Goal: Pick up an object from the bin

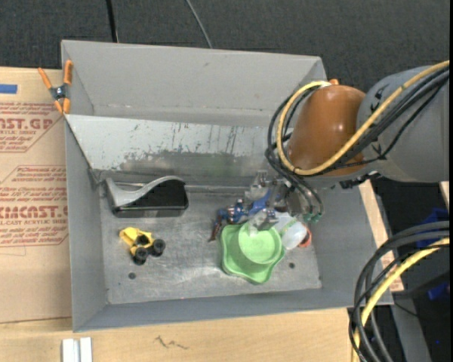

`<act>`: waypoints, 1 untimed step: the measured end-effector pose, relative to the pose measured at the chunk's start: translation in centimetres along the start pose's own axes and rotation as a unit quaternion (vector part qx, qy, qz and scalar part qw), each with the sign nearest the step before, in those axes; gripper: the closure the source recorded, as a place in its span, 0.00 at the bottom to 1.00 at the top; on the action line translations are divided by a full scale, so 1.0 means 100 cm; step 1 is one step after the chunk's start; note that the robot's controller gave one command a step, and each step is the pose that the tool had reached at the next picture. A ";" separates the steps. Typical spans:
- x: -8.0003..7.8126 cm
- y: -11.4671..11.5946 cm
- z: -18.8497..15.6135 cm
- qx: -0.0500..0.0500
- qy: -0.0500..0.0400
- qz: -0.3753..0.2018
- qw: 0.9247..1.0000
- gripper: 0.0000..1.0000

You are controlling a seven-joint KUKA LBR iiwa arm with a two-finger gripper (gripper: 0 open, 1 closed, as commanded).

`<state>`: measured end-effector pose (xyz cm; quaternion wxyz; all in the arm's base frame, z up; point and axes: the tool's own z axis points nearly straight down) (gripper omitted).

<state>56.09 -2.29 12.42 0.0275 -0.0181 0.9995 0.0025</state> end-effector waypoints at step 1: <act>-0.008 0.000 0.000 0.000 -0.022 0.002 1.000 0.00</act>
Offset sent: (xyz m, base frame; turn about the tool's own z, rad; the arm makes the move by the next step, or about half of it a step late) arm 0.0000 0.0000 0.0000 0.0000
